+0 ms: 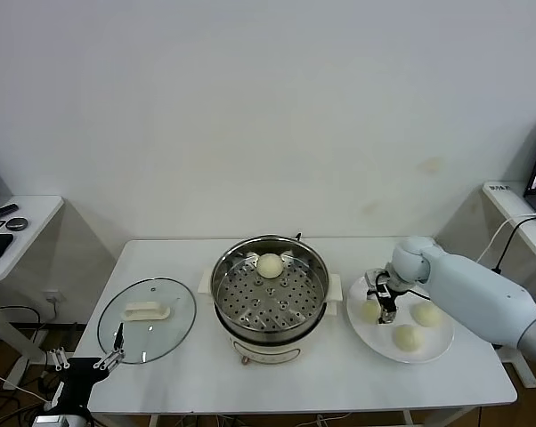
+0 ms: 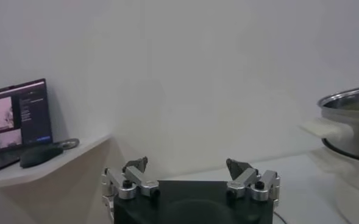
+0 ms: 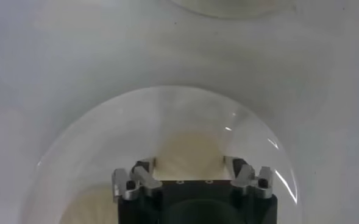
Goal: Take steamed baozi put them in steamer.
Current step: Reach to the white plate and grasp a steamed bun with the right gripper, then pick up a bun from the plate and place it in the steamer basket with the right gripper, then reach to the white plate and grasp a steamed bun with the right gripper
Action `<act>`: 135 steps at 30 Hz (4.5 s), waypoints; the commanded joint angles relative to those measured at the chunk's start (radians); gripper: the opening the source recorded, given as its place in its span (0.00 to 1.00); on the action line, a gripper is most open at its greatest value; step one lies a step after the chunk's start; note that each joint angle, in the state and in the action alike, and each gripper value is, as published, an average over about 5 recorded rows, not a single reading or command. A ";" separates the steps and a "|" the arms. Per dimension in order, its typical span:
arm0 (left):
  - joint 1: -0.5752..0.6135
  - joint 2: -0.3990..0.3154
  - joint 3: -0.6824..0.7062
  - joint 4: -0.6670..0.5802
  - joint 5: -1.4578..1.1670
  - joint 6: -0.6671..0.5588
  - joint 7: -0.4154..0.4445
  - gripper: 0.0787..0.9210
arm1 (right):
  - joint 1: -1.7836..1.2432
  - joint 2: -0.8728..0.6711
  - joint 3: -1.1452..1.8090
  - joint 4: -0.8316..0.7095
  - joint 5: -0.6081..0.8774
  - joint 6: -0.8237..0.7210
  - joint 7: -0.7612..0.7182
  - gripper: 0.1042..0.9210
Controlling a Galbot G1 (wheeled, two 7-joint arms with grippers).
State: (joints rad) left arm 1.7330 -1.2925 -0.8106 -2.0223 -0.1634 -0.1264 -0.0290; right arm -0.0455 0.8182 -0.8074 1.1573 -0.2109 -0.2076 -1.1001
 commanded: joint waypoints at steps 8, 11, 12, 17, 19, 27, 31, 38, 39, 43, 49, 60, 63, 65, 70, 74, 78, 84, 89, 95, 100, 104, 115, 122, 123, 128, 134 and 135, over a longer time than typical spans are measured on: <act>-0.004 0.004 -0.003 -0.001 -0.004 -0.001 0.000 0.88 | 0.051 -0.042 -0.014 0.053 0.054 -0.040 -0.015 0.44; -0.011 0.006 0.002 0.002 -0.005 0.000 0.000 0.88 | 0.132 -0.104 -0.054 0.120 0.129 -0.063 -0.023 0.42; -0.015 0.007 0.004 0.002 -0.006 0.000 0.000 0.88 | 0.173 -0.129 -0.073 0.148 0.161 -0.072 -0.024 0.42; -0.033 0.022 0.013 0.009 -0.014 0.001 0.001 0.88 | 0.411 -0.208 -0.210 0.275 0.342 -0.130 -0.014 0.43; -0.041 0.027 0.017 0.013 -0.015 0.001 0.001 0.88 | 0.552 -0.214 -0.303 0.333 0.426 -0.158 -0.001 0.43; -0.065 0.039 0.031 0.020 -0.015 0.008 0.000 0.88 | 0.968 -0.064 -0.585 0.506 0.754 -0.308 0.091 0.44; -0.069 0.042 0.031 0.023 -0.014 0.007 -0.001 0.88 | 0.971 0.070 -0.596 0.517 0.863 -0.392 0.158 0.44; -0.074 0.022 0.024 0.029 0.005 0.006 -0.007 0.88 | 0.797 0.314 -0.559 0.426 0.925 -0.497 0.259 0.44; -0.073 0.020 0.022 0.028 0.005 0.006 -0.008 0.88 | 0.770 0.339 -0.552 0.403 0.925 -0.505 0.273 0.44; -0.067 0.018 0.005 0.020 0.003 0.005 -0.009 0.88 | 0.689 0.431 -0.536 0.313 0.914 -0.519 0.318 0.44; -0.070 0.012 -0.008 0.016 0.000 0.006 -0.011 0.88 | 0.632 0.505 -0.533 0.230 0.895 -0.520 0.338 0.44; -0.076 0.012 -0.011 0.022 0.001 0.006 -0.011 0.88 | 0.526 0.570 -0.518 0.125 0.824 -0.519 0.336 0.44; -0.076 0.011 -0.012 0.025 0.000 0.005 -0.011 0.88 | 0.511 0.582 -0.513 0.106 0.808 -0.518 0.335 0.44; -0.076 0.010 -0.012 0.025 0.000 0.004 -0.011 0.88 | 0.503 0.588 -0.511 0.094 0.802 -0.518 0.335 0.44; -0.074 0.009 -0.014 0.025 -0.006 0.001 -0.011 0.88 | 0.487 0.586 -0.508 0.081 0.786 -0.518 0.333 0.50; -0.073 0.010 -0.015 0.027 -0.009 -0.001 -0.011 0.88 | 0.508 0.560 -0.498 0.099 0.776 -0.518 0.311 0.64; -0.075 0.011 -0.015 0.025 -0.010 -0.001 -0.010 0.88 | 0.588 0.483 -0.476 0.168 0.771 -0.512 0.245 0.77; -0.077 0.021 -0.013 0.025 -0.011 0.000 -0.008 0.88 | 0.727 0.229 -0.460 0.334 0.710 -0.446 0.064 0.88; -0.078 0.029 -0.010 0.029 -0.011 0.000 -0.006 0.88 | 0.766 -0.041 -0.471 0.455 0.544 -0.321 -0.120 0.88; -0.078 0.035 -0.004 0.033 -0.009 0.002 -0.004 0.88 | 0.674 -0.334 -0.455 0.488 0.315 -0.099 -0.223 0.88; -0.076 0.036 0.008 0.038 -0.003 0.003 -0.002 0.88 | 0.443 -0.467 -0.310 0.496 0.203 -0.019 -0.194 0.88; -0.074 0.028 0.011 0.036 0.003 0.003 -0.001 0.88 | 0.252 -0.509 -0.160 0.481 0.103 0.044 -0.170 0.88; -0.054 0.008 0.001 0.012 0.007 0.012 -0.002 0.88 | -0.043 -0.428 0.029 0.399 0.024 0.064 -0.094 0.88; -0.040 -0.001 -0.006 0.012 0.014 0.009 -0.004 0.88 | -0.121 -0.375 0.088 0.346 0.001 0.032 -0.070 0.88; -0.038 -0.001 -0.006 0.013 0.014 0.008 -0.004 0.88 | -0.128 -0.369 0.092 0.336 -0.003 0.031 -0.066 0.88; -0.035 -0.001 -0.010 0.015 0.014 0.006 -0.003 0.88 | -0.154 -0.327 0.114 0.272 -0.018 0.033 -0.046 0.88; -0.040 0.001 -0.012 0.016 0.013 0.007 -0.003 0.88 | -0.168 -0.264 0.129 0.212 -0.019 0.025 -0.034 0.88; -0.040 0.002 -0.012 0.017 0.013 0.007 -0.003 0.88 | -0.171 -0.253 0.132 0.203 -0.020 0.023 -0.033 0.88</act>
State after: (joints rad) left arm 1.6940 -1.2920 -0.8219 -2.0065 -0.1502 -0.1201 -0.0322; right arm -0.1455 0.5006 -0.7273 1.4447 -0.2006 -0.1874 -1.1503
